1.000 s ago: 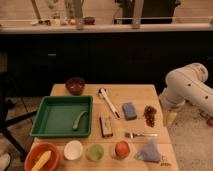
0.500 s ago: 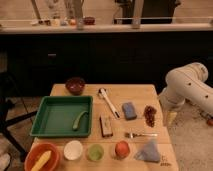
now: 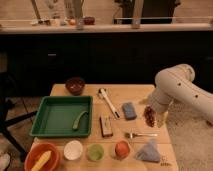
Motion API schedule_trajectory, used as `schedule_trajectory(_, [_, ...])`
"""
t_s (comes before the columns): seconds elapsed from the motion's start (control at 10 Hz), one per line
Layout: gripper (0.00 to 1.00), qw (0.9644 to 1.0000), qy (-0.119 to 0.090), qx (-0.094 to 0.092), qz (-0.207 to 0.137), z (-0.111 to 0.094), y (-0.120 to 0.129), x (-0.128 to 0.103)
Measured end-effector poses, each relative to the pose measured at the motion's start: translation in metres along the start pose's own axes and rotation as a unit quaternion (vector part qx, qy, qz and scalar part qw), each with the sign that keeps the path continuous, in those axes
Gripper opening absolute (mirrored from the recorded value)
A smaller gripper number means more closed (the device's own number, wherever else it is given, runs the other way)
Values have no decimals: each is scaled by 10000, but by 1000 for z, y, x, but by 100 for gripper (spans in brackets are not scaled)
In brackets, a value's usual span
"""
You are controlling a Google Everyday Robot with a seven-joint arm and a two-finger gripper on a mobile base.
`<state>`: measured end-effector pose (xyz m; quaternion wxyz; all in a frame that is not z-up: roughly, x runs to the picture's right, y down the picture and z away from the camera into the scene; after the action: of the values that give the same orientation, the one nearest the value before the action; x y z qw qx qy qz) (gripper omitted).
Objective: Place eraser in tray
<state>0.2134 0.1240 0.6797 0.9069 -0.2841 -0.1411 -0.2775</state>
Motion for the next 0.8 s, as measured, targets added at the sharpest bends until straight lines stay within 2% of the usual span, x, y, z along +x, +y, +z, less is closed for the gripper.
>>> schedule_trajectory(0.1, [80,9980,-102,-52,-627,3,-2,-10])
schedule_trajectory(0.2, [80,9924,-184,-121,-1209,6,-3,-21])
schedule_trajectory(0.4, [80,9802,-296,-191,-1950,10,-5,-33])
schedule_trajectory(0.5, [80,9755,-330,-213,-2166,10,-5,-37])
schedule_trajectory(0.8, [80,9742,-338,-223,-2219,11,-4,-38])
